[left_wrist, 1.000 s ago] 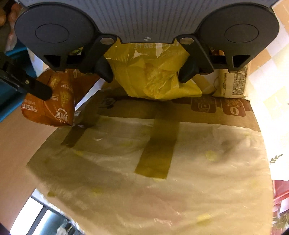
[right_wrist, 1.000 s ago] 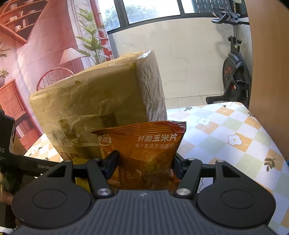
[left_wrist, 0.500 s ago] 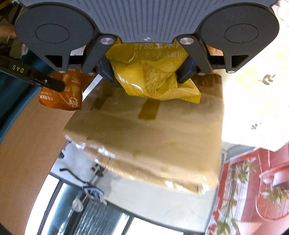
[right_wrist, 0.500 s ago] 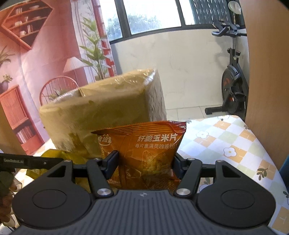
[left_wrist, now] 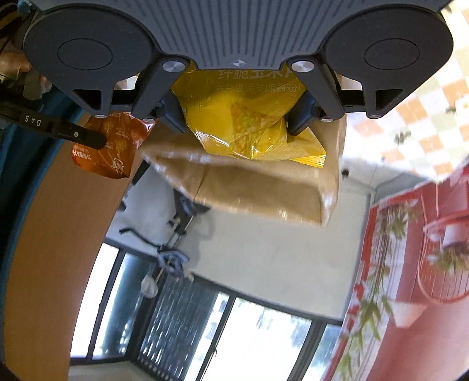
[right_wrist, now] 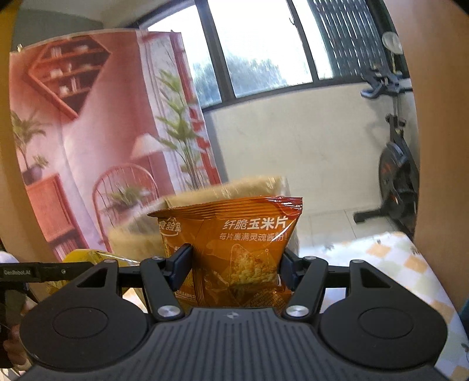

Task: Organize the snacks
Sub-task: 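Carry both bags over the box and release them inside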

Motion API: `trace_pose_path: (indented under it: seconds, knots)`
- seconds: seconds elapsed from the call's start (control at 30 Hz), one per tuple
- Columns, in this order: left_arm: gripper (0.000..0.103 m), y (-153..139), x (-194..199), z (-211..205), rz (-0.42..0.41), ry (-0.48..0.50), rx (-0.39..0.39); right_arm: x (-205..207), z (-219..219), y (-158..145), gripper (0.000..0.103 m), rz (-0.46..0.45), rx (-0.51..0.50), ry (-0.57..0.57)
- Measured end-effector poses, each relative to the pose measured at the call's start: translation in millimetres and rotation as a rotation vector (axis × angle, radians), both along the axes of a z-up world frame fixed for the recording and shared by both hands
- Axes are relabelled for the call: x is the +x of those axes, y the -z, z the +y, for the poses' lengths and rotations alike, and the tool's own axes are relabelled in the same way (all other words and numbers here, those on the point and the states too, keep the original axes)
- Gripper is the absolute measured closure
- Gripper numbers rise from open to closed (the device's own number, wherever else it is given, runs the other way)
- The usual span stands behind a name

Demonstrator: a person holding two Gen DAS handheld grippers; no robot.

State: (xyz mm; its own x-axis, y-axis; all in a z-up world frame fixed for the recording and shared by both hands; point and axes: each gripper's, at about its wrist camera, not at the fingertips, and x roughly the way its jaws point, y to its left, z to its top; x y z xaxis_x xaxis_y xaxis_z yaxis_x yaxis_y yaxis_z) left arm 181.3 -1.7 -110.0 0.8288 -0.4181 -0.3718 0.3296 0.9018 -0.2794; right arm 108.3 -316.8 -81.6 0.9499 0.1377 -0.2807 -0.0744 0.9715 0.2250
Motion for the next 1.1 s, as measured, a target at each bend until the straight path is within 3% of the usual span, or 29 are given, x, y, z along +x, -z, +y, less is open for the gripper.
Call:
trace_pose_path:
  seconds: [0.4,0.53,0.7,0.9,1.1]
  knots:
    - [0.025,-45.9,43.0,-17.4,-0.159,-0.008,0.035,38.4,6.8,-48.9,0.04,-0.123,-0.006,-0.059]
    - [0.025,-45.9,80.2,-24.1,-0.131,-0.042,0.05,70.6,16.6,-54.9,0.04,-0.153,-0.06,-0.081]
    - [0.025,-29.3,118.9,-34.0,-0.048,-0.072,0.096,120.9,28.3,-43.5,0.04,-0.101,-0.082,-0.075]
    - [0.024,-14.9,130.2,-44.0,0.0,-0.045,0.182,151.1,31.4,-14.5,0.04,-0.02,-0.075,-0.053]
    - [0.016,-15.9,139.7,-34.6,0.033,-0.036,0.193,159.1,31.3,5.3,0.037,0.045,-0.075,-0.019]
